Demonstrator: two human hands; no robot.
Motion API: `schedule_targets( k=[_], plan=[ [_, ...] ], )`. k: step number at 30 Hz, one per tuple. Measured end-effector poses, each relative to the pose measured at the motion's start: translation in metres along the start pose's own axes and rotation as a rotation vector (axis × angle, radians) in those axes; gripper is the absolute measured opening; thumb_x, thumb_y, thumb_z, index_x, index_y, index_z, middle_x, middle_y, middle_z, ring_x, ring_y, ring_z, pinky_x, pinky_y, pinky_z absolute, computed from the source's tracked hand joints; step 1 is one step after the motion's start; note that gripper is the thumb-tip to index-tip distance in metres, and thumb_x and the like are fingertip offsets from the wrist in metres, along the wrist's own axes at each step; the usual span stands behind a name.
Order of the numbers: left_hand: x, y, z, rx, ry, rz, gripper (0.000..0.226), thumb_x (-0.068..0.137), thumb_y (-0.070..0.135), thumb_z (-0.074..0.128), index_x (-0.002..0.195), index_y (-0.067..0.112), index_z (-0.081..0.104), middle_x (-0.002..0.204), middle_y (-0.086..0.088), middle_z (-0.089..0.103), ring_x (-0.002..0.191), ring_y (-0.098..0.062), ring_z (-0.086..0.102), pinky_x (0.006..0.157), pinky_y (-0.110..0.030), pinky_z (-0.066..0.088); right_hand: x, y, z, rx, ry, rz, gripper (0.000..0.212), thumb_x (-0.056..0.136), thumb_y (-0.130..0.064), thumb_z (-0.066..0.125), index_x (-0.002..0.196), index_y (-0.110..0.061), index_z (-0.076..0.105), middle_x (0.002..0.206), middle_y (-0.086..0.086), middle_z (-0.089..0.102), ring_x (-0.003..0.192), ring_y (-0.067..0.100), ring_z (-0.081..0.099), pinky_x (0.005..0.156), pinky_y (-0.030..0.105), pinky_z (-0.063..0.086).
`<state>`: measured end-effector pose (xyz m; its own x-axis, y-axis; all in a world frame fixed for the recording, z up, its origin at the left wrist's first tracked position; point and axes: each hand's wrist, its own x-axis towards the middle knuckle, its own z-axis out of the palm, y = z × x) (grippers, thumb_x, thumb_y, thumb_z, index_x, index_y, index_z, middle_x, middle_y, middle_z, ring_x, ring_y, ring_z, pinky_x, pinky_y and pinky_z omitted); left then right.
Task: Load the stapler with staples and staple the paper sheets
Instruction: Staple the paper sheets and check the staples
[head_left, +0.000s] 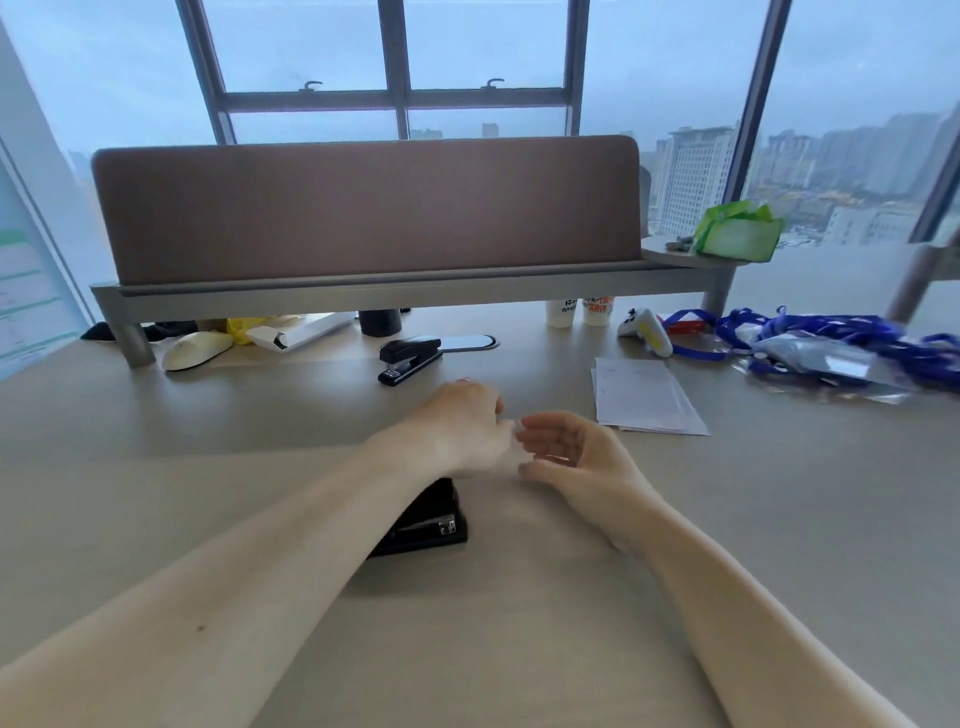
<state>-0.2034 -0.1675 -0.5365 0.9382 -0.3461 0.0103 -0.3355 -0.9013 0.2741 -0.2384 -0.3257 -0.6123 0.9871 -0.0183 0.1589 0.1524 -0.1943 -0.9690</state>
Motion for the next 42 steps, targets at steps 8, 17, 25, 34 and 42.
schedule_targets(
  k=[8, 17, 25, 34, 42],
  plan=[
    [0.02, 0.01, 0.022, 0.075, -0.27, -0.056, 0.056, 0.078, 0.057, 0.078, 0.122, 0.024, 0.066, 0.129, -0.002, 0.063, 0.116, -0.025, 0.058, 0.099, -0.036, 0.052, 0.008, 0.004, -0.069, -0.736, 0.313, -0.03, 0.032, 0.1, -0.039, 0.062, 0.126, -0.023, 0.07, 0.139, -0.001, 0.062, 0.136, 0.023, 0.049, 0.104, 0.034, 0.039],
    [0.016, 0.013, 0.021, 0.095, -0.262, -0.07, 0.074, 0.087, 0.058, 0.069, 0.15, 0.023, 0.052, 0.154, -0.008, 0.047, 0.147, -0.029, 0.039, 0.116, -0.037, 0.041, 0.011, 0.012, -0.068, -1.067, -0.032, 0.12, 0.063, 0.098, -0.07, 0.038, 0.156, -0.044, 0.037, 0.171, 0.003, 0.024, 0.158, 0.024, 0.021, 0.127, 0.042, 0.017],
    [0.019, 0.011, 0.022, 0.099, -0.267, -0.055, 0.075, 0.087, 0.06, 0.068, 0.151, 0.024, 0.051, 0.156, -0.008, 0.044, 0.148, -0.028, 0.036, 0.118, -0.037, 0.038, 0.01, 0.01, -0.066, -1.08, -0.025, 0.114, 0.068, 0.099, -0.069, 0.038, 0.159, -0.039, 0.032, 0.169, 0.003, 0.029, 0.156, 0.024, 0.024, 0.126, 0.041, 0.02],
    [0.022, 0.007, 0.027, 0.106, -0.258, -0.054, 0.077, 0.085, 0.064, 0.068, 0.15, 0.026, 0.051, 0.155, -0.007, 0.044, 0.149, -0.029, 0.034, 0.118, -0.04, 0.038, 0.014, 0.017, -0.067, -1.086, -0.006, 0.083, 0.062, 0.1, -0.065, 0.04, 0.155, -0.036, 0.041, 0.167, 0.003, 0.034, 0.155, 0.025, 0.029, 0.127, 0.041, 0.022],
    [0.02, 0.008, 0.024, 0.114, -0.272, -0.06, 0.076, 0.085, 0.064, 0.068, 0.149, 0.026, 0.051, 0.156, -0.006, 0.042, 0.149, -0.028, 0.033, 0.118, -0.039, 0.037, 0.013, 0.018, -0.067, -1.085, -0.01, 0.073, 0.061, 0.101, -0.063, 0.039, 0.155, -0.035, 0.04, 0.167, 0.001, 0.035, 0.156, 0.023, 0.028, 0.127, 0.041, 0.022]
  ],
)
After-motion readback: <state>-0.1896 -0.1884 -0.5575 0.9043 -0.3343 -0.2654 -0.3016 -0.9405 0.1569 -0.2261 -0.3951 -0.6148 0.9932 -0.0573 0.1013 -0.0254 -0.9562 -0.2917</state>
